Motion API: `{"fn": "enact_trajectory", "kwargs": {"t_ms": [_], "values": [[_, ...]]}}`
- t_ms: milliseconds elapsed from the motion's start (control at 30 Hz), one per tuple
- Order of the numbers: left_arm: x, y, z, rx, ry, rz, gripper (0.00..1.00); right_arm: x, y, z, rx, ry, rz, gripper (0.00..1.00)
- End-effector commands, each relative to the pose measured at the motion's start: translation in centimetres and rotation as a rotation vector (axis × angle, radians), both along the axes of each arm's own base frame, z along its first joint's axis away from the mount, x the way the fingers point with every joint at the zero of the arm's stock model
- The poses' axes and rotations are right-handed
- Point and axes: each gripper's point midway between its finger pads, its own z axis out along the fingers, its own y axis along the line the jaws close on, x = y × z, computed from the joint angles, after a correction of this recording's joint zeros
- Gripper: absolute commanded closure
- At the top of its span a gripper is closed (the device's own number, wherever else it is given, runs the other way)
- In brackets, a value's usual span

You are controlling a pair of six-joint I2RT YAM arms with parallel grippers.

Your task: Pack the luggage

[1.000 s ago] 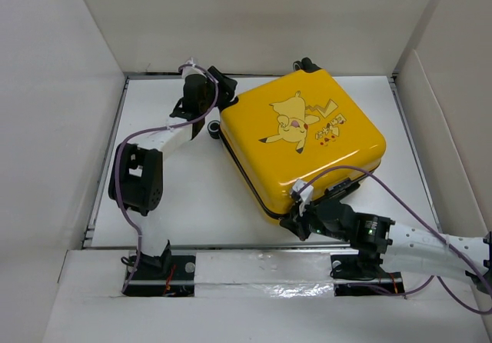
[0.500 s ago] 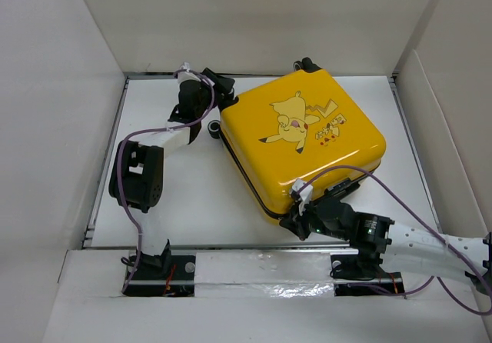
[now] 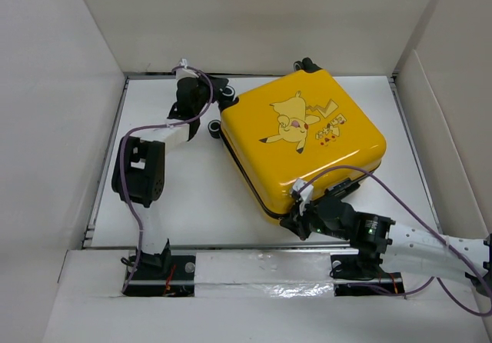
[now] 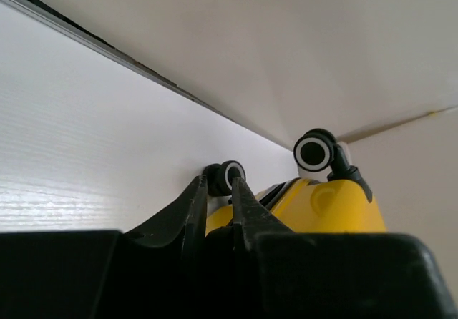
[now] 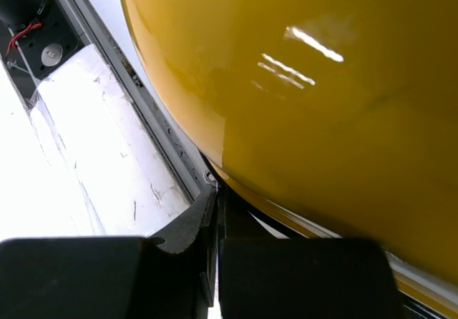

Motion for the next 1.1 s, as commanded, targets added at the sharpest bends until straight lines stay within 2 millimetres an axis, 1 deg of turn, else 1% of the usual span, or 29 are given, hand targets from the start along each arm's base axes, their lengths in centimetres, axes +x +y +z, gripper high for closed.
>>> {"fn": "enact_trajectory", "kwargs": {"t_ms": [0, 33, 67, 100, 133, 167, 200, 233, 267, 333, 367, 433, 467, 533, 567, 600, 633, 667, 733, 767, 800, 833, 867, 900, 933, 967, 1000, 1033, 1067], "values": [[-2.1, -2.9, 1.0, -0.008, -0.028, -0.127, 1.0, 2.8, 0.7, 4.3, 0.14, -0.09, -0.094, 1.0], [-2.1, -2.2, 1.3, -0.005, -0.044, -0.109, 1.0, 3.7, 0.2, 4.3, 0.135, -0.101, -0.126, 1.0], [-2.8, -1.8, 1.2, -0.004, -0.048, -0.098, 1.0, 3.9, 0.0, 4.2, 0.136, -0.102, -0.126, 1.0], [-2.5, -0.4, 1.6, -0.01, -0.071, -0.066, 1.0, 4.3, -0.3, 4.1, 0.134, -0.11, -0.129, 1.0], [-2.7, 0.2, 1.6, -0.018, -0.076, -0.056, 1.0, 5.2, -0.9, 3.8, 0.126, -0.111, -0.156, 1.0], [-3.4, 0.8, 1.1, -0.02, -0.069, -0.053, 1.0, 5.5, -0.7, 4.6, 0.161, -0.124, -0.144, 1.0], [-3.8, 0.7, 1.4, -0.024, -0.088, -0.06, 1.0, 5.9, -0.9, 4.6, 0.164, -0.127, -0.147, 1.0], [-3.9, 1.5, 1.1, -0.02, -0.085, -0.045, 1.0, 6.4, -1.1, 4.5, 0.161, -0.133, -0.15, 1.0], [-4.7, 1.8, 0.3, -0.01, -0.074, -0.041, 1.0, 7.1, -1.3, 4.8, 0.177, -0.137, -0.148, 1.0], [-5.4, 1.7, -0.2, -0.004, -0.077, -0.055, 1.0, 8.0, -1.7, 5.0, 0.173, -0.153, -0.149, 1.0], [-6.2, 1.8, -1.3, -0.005, -0.056, -0.063, 1.0, 8.8, -2.2, 5.2, 0.177, -0.161, -0.162, 1.0], [-7.2, 1.7, -1.4, -0.021, -0.072, -0.077, 1.0, 9.8, -2.7, 5.6, 0.168, -0.185, -0.169, 1.0], [-8.4, 2.0, -2.0, -0.022, -0.059, -0.077, 1.0, 10.3, -2.6, 6.3, 0.175, -0.192, -0.154, 1.0], [-9.5, 2.6, -2.1, -0.018, -0.066, -0.054, 1.0, 12.2, -3.6, 7.1, 0.17, -0.229, -0.186, 1.0], [-10.9, 3.1, -2.4, -0.015, -0.062, -0.044, 1.0, 12.7, -3.2, 7.3, 0.175, -0.228, -0.157, 1.0], [-11.4, 3.6, -2.5, -0.008, -0.067, -0.023, 1.0, 14.0, -3.7, 8.5, 0.185, -0.252, -0.175, 1.0], [-12.1, 4.0, -2.7, -0.001, -0.062, -0.011, 1.0, 14.6, -3.5, 9.0, 0.187, -0.268, -0.166, 1.0], [-13.5, 4.5, -2.8, 0.002, -0.062, 0.001, 1.0, 15.1, -3.2, 9.7, 0.198, -0.287, -0.143, 1.0], [-14.8, 5.2, -3.0, 0.008, -0.064, 0.024, 1.0, 16.8, -2.7, 10.6, 0.195, -0.291, -0.137, 1.0], [-16.0, 5.7, -3.0, 0.011, -0.069, 0.034, 1.0, 16.8, -2.3, 10.7, 0.192, -0.28, -0.116, 1.0], [-16.6, 6.0, -3.3, 0.016, -0.059, 0.043, 1.0, 17.2, -2.1, 11.0, 0.193, -0.28, -0.115, 1.0], [-17.2, 6.2, -3.5, 0.02, -0.056, 0.047, 1.0, 16.9, -1.3, 10.7, 0.197, -0.264, -0.098, 1.0], [-17.9, 6.5, -2.7, 0.024, -0.081, 0.053, 1.0, 16.2, -0.3, 10.6, 0.205, -0.265, -0.089, 1.0], [-18.8, 6.9, -4.1, 0.041, -0.047, 0.06, 1.0, 15.7, 0.1, 10.2, 0.207, -0.256, -0.096, 1.0], [-19.5, 6.8, -4.4, 0.055, -0.044, 0.054, 1.0, 14.6, 0.0, 8.9, 0.208, -0.228, -0.112, 1.0], [-20.2, 6.9, -3.7, 0.079, -0.073, 0.052, 1.0, 14.0, 0.2, 8.4, 0.214, -0.232, -0.145, 1.0], [-20.8, 7.3, -5.3, 0.118, -0.019, 0.075, 1.0, 13.8, -0.2, 7.9, 0.222, -0.225, -0.176, 1.0], [-21.7, 6.7, -5.6, 0.143, -0.013, 0.058, 1.0, 13.8, -0.7, 7.4, 0.231, -0.226, -0.208, 1.0], [-22.5, 6.4, -4.7, 0.148, -0.051, 0.049, 1.0, 13.4, -1.5, 6.5, 0.227, -0.222, -0.231, 1.0]]}}
